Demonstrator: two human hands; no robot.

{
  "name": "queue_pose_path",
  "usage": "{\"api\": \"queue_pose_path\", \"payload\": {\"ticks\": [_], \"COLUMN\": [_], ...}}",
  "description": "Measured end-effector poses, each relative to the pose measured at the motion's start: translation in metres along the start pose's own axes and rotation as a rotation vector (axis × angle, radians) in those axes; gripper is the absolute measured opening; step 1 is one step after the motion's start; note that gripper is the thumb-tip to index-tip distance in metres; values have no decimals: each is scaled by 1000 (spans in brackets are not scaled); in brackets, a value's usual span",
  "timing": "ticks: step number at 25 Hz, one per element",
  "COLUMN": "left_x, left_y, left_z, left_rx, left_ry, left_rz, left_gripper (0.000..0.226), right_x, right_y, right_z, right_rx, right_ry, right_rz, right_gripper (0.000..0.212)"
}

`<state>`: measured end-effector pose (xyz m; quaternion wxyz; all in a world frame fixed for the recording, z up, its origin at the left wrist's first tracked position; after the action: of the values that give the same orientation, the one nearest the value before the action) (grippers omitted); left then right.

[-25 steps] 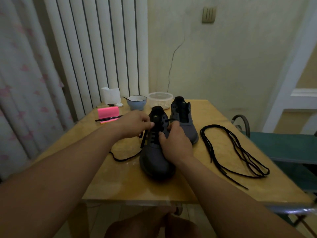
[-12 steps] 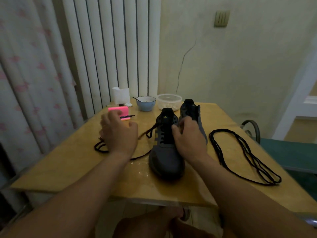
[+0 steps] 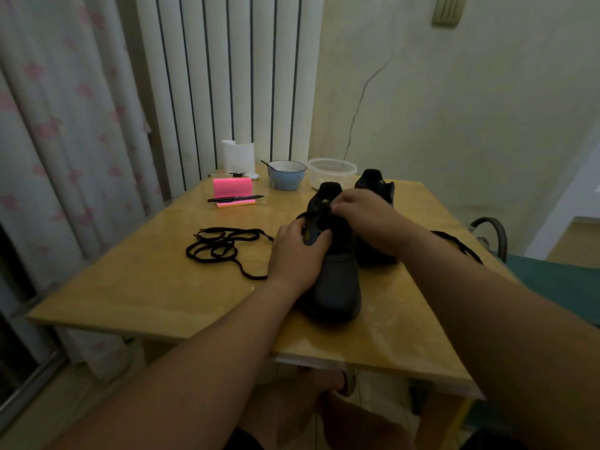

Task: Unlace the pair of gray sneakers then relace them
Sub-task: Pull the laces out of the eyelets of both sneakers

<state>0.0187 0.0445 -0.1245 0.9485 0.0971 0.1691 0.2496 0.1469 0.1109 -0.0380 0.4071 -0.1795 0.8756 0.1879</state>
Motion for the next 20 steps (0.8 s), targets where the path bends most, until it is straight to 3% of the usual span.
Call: {"api": "queue_pose_path", "payload": {"ticks": [2, 3, 6, 7, 10, 12, 14, 17, 19, 20], "left_x": [0, 0, 2, 2, 2, 2, 3, 2, 2, 2], "left_y": [0, 0, 2, 2, 3, 3, 2, 4, 3, 2], "left_z": [-1, -1, -3, -3, -3, -1, -1, 0, 0, 1], "left_rx": [14, 21, 21, 14, 21, 29, 25, 16, 5, 3], "left_ry": [4, 8, 59, 71, 104, 134, 157, 166, 169, 180], "left_rz": [17, 20, 6, -2, -25, -27, -25, -37, -47, -49], "left_gripper": [63, 64, 63, 62, 51, 49, 52, 51, 49, 48], "right_x": [5, 5, -6, -9, -12, -14, -19, -12, -5, -8], "right_y": [-6, -9, -11, -11, -11, -14, -14, 1, 6, 6], "right_z": [14, 17, 4, -6, -15, -11, -17, -29, -35, -37], "right_rx": [137, 135, -64, -129, -105, -31, -49, -71, -107, -136], "right_ry": [362, 368, -121, -172, 184, 245, -11, -599, -697, -552], "right_rz": [-72, -89, -4, 61, 79, 20, -43, -126, -141, -120], "right_gripper": [19, 21, 33, 35, 32, 39, 45, 43, 33, 27]}}
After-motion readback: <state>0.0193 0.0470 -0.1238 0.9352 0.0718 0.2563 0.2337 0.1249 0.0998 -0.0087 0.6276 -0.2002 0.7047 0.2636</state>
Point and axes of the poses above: each hand's wrist, its own y-axis towards the middle knuckle, its own x-axis out of the palm, z = x × y, the point moved 7 cm from there along y, towards the middle knuckle, and after that the axes turned 7 degrees about -y, right-handed, at the moved point
